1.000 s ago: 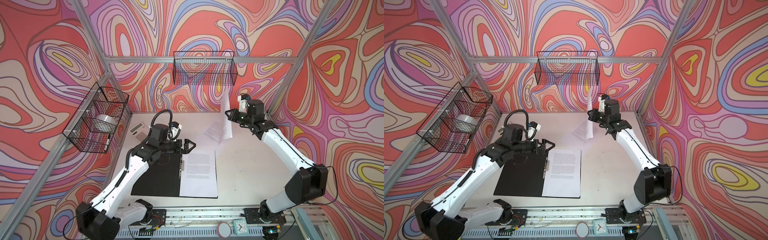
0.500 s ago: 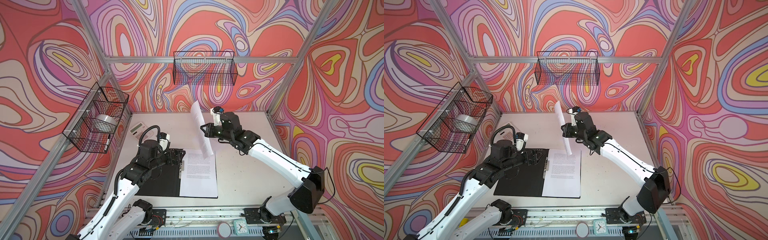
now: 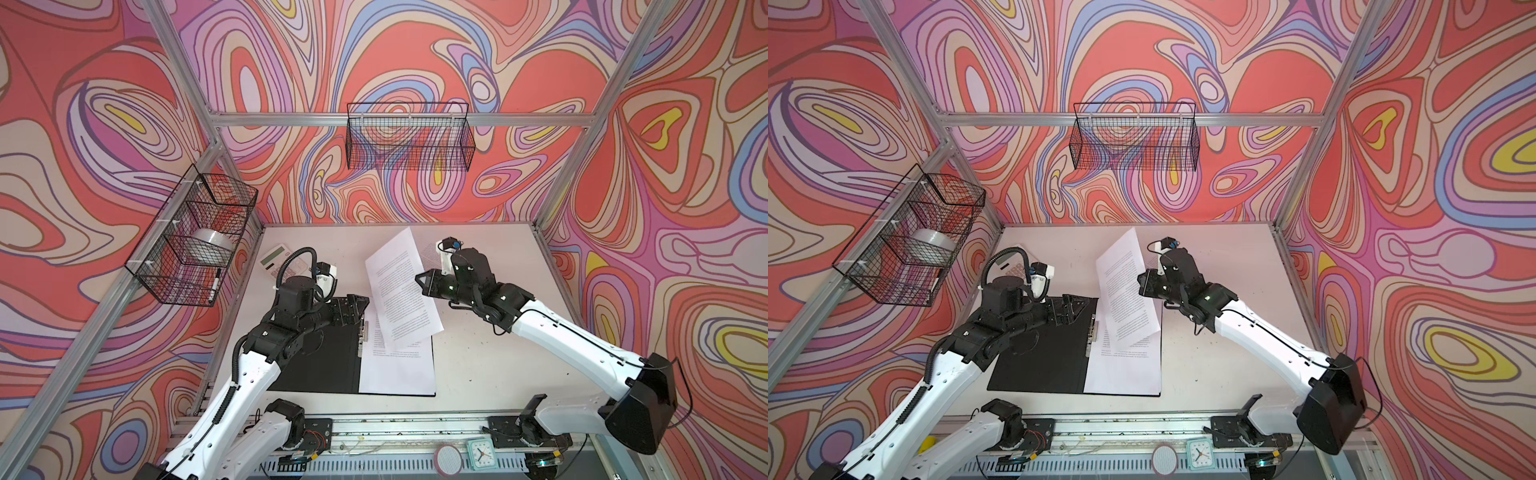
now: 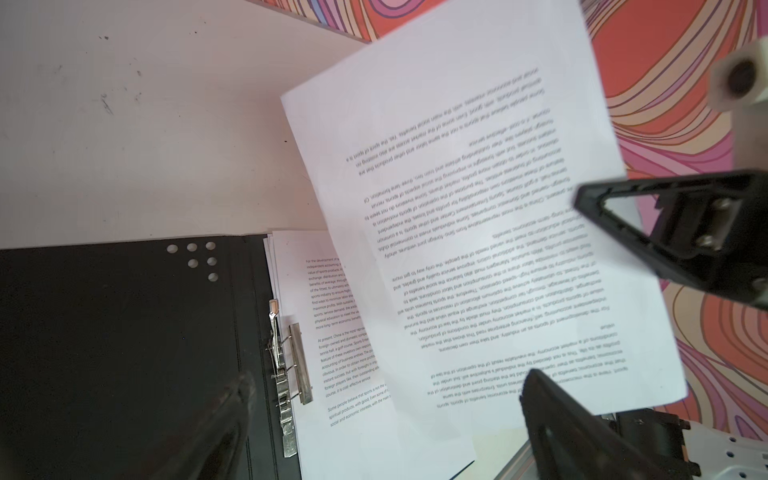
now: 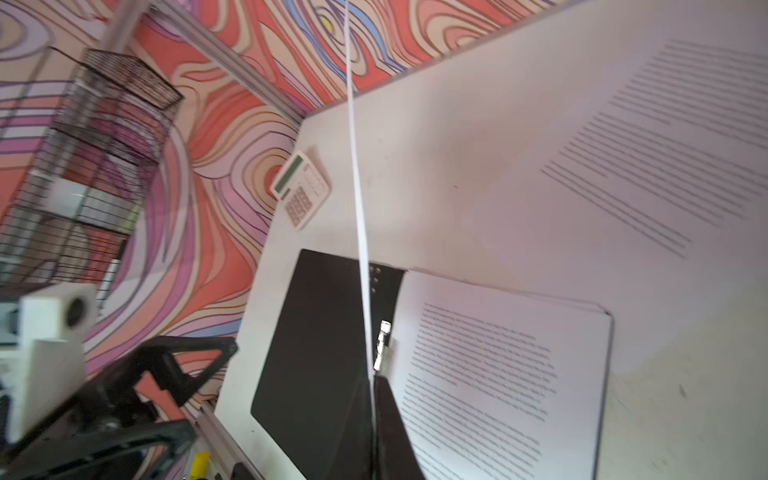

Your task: Put the files into the folder

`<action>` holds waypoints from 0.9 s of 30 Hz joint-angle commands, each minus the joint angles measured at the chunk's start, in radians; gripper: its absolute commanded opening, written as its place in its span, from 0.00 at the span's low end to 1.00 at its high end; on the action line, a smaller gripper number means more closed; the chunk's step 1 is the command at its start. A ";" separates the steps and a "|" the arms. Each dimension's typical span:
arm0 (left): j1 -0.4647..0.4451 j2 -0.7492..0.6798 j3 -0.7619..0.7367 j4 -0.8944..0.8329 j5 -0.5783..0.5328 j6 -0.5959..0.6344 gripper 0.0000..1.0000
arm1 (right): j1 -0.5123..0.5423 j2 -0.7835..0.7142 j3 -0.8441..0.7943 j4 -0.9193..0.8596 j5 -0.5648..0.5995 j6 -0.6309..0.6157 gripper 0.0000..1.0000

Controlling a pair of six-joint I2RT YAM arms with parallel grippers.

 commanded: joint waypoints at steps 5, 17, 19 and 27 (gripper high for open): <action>0.015 0.032 -0.012 0.042 0.073 -0.025 1.00 | -0.010 0.043 -0.274 0.112 0.076 0.067 0.00; 0.015 0.048 -0.008 0.025 0.086 -0.023 1.00 | 0.014 0.085 -0.431 0.255 0.072 0.164 0.00; 0.014 0.054 -0.008 0.026 0.091 -0.023 1.00 | 0.016 0.086 -0.442 0.263 0.069 0.183 0.00; 0.015 0.055 -0.006 -0.031 0.077 -0.008 1.00 | 0.059 0.076 -0.467 0.269 0.097 0.273 0.00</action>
